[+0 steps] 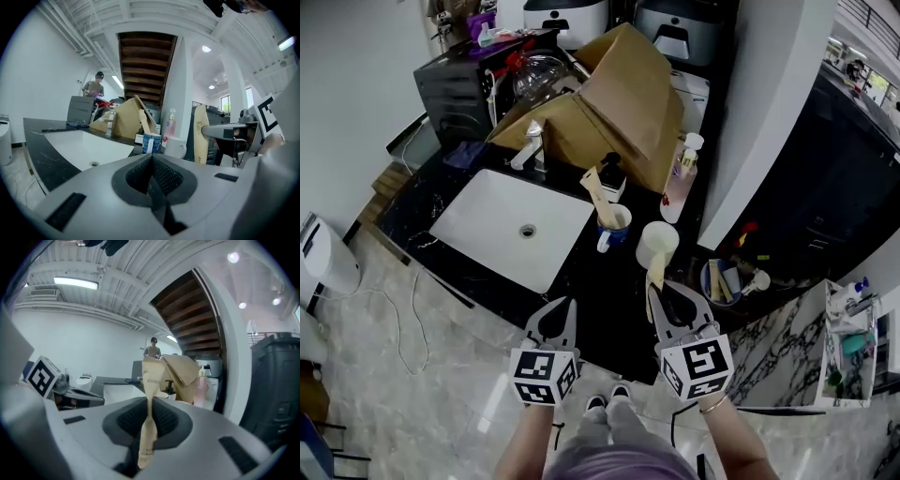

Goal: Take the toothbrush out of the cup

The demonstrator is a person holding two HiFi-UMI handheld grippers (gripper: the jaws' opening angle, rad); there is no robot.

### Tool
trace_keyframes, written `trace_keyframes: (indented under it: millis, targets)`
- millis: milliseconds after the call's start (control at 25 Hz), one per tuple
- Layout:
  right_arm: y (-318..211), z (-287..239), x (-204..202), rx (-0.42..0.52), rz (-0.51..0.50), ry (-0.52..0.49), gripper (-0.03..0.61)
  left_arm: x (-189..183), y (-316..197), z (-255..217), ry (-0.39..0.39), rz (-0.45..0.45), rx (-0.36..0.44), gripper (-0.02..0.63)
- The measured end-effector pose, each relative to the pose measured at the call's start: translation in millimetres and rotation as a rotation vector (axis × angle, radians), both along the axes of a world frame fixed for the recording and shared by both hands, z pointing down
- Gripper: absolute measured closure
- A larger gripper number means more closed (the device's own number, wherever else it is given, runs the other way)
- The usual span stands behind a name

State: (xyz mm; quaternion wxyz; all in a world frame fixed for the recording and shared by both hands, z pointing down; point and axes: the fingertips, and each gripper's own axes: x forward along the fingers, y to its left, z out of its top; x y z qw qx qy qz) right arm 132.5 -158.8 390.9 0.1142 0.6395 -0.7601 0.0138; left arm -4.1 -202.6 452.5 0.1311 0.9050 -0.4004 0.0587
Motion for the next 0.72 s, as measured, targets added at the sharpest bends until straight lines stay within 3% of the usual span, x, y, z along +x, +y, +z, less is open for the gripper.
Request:
trace_keyframes:
  millis: [720]
  targets:
    - [-52.3, 63.5, -71.9, -0.16, -0.21, 0.209, 0.541, -73.6, -8.2, 17.4, -0.014, -0.209, -0.042, 0.612]
